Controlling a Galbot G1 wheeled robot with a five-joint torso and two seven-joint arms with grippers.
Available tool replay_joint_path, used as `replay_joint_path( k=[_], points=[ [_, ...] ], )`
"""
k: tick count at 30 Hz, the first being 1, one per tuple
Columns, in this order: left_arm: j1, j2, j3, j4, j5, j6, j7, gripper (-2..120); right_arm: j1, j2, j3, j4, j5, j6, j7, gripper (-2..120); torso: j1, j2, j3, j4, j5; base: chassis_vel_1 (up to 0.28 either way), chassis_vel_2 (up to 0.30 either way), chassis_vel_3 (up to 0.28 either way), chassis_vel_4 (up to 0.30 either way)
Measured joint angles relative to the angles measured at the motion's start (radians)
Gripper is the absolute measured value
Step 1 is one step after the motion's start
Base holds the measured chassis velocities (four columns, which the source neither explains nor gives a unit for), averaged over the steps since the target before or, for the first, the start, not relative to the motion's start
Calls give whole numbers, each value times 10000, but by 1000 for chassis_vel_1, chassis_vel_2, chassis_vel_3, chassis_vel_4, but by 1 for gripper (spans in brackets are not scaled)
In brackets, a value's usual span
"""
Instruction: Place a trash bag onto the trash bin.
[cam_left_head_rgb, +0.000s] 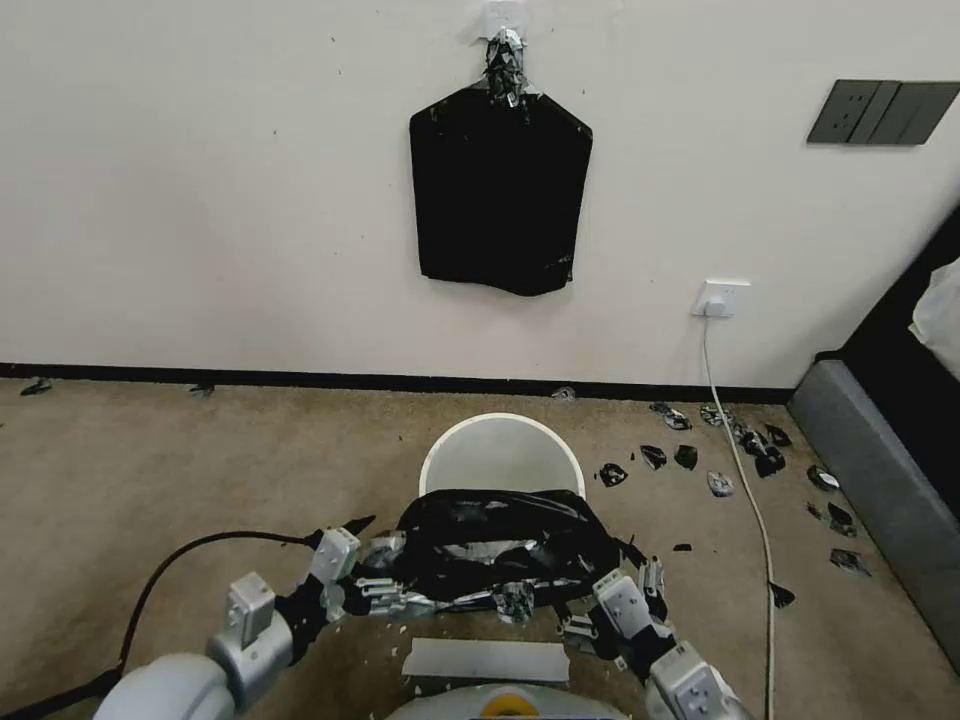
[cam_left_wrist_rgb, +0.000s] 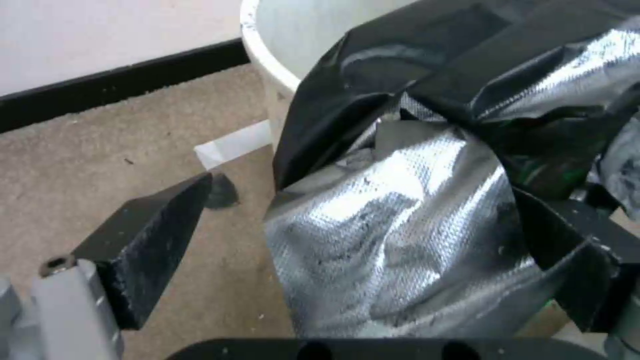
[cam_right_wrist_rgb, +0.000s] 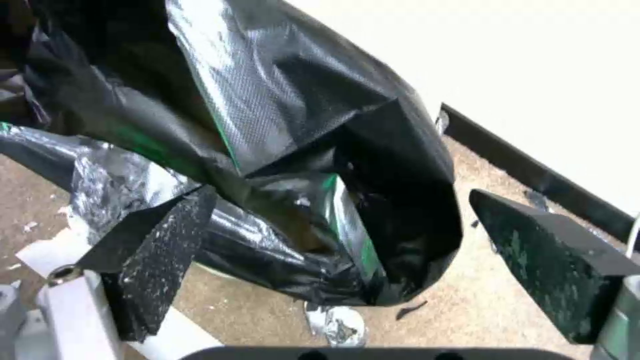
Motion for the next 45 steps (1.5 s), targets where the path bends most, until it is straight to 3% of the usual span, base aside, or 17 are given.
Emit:
replay_joint_path(
  k=[9,13,18,21,22,23,24,25,26,27,28,30,33,34,35,38,45],
  points=[
    [81,-107,-432,167,-235,-858,873,100,-409,-52,201,532,-263,400,-11,100,0,0,0,0,0,0,0,0,0],
    [162,-580,-1066,-55,-1236,-1559,2025,100,-48,-122,402,737,259,1099,-406,100,0,0,0,-1,0,0,0,0,0],
    [50,-1126,-1545,-360,-2376,-2133,2299,100,953,-356,694,682,1467,1463,-788,100,0,0,1,-1,1,0,0,0,0],
    [-146,-1717,-1581,-892,-2641,-2806,452,100,2159,-808,854,479,2451,1356,-978,100,0,0,1,1,4,0,0,0,0],
    [-146,-1717,-1581,-892,-2641,-2806,452,100,2159,-808,854,479,2451,1356,-978,100,0,0,1,1,4,0,0,0,0],
    [-401,-1865,-1260,-1112,-2150,-2881,-1018,100,2573,-1016,1084,364,2648,1303,-1133,100,0,-1,1,9,9,0,0,0,0],
    [-515,-1867,-1134,-1144,-1991,-2880,-1437,100,2639,-1063,1190,347,2680,1289,-1179,100,1,0,1,10,8,0,0,0,0],
    [-955,-1894,-783,-1234,-1346,-2864,-2699,100,2984,-1320,1510,230,2909,1127,-1317,100,0,0,1,-15,-6,0,0,0,0],
    [-955,-1894,-783,-1234,-1346,-2864,-2699,100,2984,-1320,1510,230,2909,1127,-1317,100,0,0,1,-15,-6,0,0,0,0],
    [-967,-2107,-771,-1335,-494,-2968,-3446,100,3734,-1841,1352,-71,3302,712,-1465,100,1,0,1,-12,1,0,0,0,0],
    [-786,-2247,-864,-1355,84,-3176,-3708,100,4568,-2284,908,-401,3539,294,-1611,100,1,0,1,-9,9,0,0,0,0],
    [-694,-2312,-906,-1338,324,-3309,-3777,100,4978,-2461,670,-556,3628,108,-1653,100,0,0,1,-5,5,0,0,0,0],
    [-432,-2558,-1015,-1142,1010,-3758,-3863,100,8458,-3236,-1737,-1829,4534,-935,-1752,100,1,0,2,8,3,0,0,0,0],
    [-432,-2558,-1015,-1142,1010,-3758,-3863,100,8458,-3236,-1737,-1829,4534,-935,-1752,100,1,0,2,8,3,0,0,0,0],
    [-443,-2602,-1011,-1091,1050,-3782,-3893,100,9431,-3256,-2528,-2318,4735,-1110,-1809,100,1,0,2,10,-1,0,0,0,0],
    [-542,-2712,-884,-945,1342,-3786,-4095,100,11556,-3028,-4239,-3741,4866,-1592,-2596,100,1,0,2,0,2,0,0,0,0],
    [-526,-3071,-487,-726,1542,-3601,-4490,100,13810,-2408,-6622,-5785,4315,-1970,-3736,100,1,-1,3,1,-1,0,0,0,0]
  ],
)
